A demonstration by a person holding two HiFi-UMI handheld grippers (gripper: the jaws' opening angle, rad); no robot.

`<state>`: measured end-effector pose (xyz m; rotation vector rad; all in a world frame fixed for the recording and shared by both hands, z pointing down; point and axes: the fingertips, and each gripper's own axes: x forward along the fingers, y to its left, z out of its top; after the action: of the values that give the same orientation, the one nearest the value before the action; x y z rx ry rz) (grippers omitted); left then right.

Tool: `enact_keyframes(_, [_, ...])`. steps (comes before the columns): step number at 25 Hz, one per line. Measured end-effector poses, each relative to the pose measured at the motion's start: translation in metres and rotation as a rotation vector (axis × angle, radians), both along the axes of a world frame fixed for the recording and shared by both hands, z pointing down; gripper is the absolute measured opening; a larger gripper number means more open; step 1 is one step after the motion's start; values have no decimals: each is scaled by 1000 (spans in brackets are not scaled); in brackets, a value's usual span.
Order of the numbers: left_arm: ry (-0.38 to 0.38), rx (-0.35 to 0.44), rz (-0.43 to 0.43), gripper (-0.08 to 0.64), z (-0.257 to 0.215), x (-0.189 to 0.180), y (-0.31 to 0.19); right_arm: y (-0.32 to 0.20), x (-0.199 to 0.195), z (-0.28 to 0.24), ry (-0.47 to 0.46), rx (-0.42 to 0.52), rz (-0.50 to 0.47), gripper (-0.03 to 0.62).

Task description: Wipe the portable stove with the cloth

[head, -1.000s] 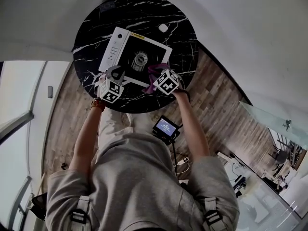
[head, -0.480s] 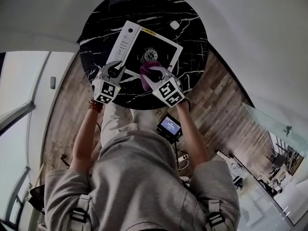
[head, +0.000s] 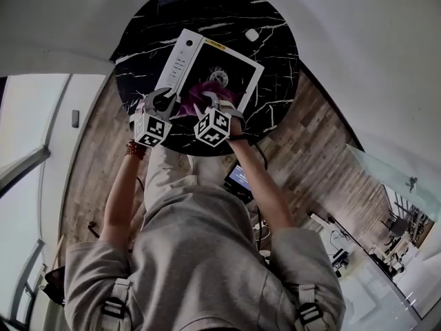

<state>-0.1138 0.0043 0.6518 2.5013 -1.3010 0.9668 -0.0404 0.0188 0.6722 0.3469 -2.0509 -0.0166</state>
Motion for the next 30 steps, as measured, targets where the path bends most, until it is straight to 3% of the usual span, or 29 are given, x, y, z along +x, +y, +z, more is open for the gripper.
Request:
enact_keyframes(5, [-20,-60,3,72,20,3,-11,-5,-16,9,93,-28,-33,103])
enact_keyframes(11, [5,-138,-5,71,34,8,-6,-1,0,12,182,-103,-42,96])
enact_keyframes(25, [15,-119,-34,71,35,7,-6,16,69,14,342,-140,-4,84])
enact_keyframes(28, [19,-134,-36,71,36,7,-5,17,67,11,329,-128,-3,84])
enact_keyframes(30, [20,-138,-38,71,36,7,-4,16,57,3,265,-98,-6,86])
